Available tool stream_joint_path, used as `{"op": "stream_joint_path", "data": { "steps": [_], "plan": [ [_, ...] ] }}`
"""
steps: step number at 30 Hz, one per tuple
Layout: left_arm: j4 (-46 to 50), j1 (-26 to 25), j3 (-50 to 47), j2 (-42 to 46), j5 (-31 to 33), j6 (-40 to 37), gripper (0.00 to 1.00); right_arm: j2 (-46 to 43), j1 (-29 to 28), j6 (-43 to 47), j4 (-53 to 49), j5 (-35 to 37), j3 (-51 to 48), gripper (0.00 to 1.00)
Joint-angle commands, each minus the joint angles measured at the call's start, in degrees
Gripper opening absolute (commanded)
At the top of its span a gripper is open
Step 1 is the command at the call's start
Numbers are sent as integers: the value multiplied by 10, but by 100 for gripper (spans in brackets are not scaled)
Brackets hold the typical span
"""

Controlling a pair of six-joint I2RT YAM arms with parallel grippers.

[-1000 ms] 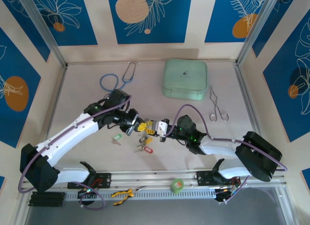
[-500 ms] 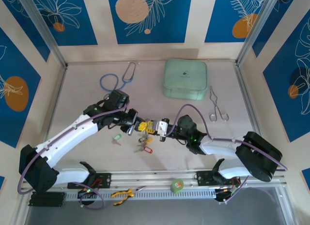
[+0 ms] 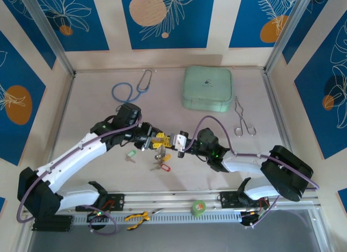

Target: Put the keys on the keyring

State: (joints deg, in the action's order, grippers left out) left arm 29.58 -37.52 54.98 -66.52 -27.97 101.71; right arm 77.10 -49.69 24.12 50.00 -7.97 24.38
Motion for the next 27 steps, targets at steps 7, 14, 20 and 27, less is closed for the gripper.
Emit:
{"op": "stream_joint_path", "data": {
  "steps": [7,14,20,27],
  "plan": [
    [-55,84,7,71,162,-329,73,-21,15,-20,-53,-9,20,0],
    [-35,83,23,107,195,-886,62,-41,27,-24,-102,-25,32,0],
    [-204,79,-155,206,38,-1253,57,-52,33,-14,-155,-50,53,0],
    [-222,68,-175,142,-55,-1386,50,-61,35,9,-208,-64,73,0]
  ]
}}
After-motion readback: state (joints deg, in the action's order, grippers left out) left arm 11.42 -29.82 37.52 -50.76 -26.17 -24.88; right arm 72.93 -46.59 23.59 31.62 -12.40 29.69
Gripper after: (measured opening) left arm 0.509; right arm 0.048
